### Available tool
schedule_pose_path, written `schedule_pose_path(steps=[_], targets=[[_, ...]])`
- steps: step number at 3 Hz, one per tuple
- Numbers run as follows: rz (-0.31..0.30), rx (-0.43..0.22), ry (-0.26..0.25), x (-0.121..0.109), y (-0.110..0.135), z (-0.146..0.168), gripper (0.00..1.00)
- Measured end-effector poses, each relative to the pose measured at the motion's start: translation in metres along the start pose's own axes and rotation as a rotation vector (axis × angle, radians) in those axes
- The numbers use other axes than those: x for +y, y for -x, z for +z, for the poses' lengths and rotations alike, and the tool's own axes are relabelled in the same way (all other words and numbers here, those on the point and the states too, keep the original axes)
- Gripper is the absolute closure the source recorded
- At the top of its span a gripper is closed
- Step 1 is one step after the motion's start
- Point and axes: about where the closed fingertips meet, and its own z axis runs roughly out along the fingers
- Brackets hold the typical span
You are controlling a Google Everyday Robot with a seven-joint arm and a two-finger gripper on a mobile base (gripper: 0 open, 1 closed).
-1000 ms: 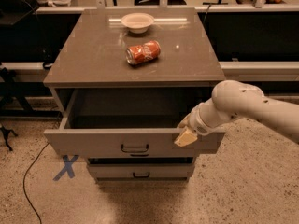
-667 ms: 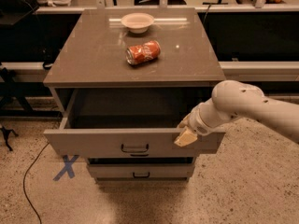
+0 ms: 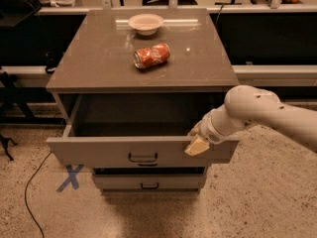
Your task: Open top drawer
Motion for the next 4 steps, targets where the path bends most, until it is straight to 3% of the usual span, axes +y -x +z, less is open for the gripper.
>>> schedule_pose_path(steps=[2, 3, 4], targets=[[0.000, 0.000, 0.000, 0.0000, 0.0000, 0.0000, 0.06], [-0.001, 0.000, 0.001, 0.0005, 0.0002, 0.0006, 0.00], [-0.063, 0.023, -0.009, 0.0041, 0.0044, -0.0072, 0.00]])
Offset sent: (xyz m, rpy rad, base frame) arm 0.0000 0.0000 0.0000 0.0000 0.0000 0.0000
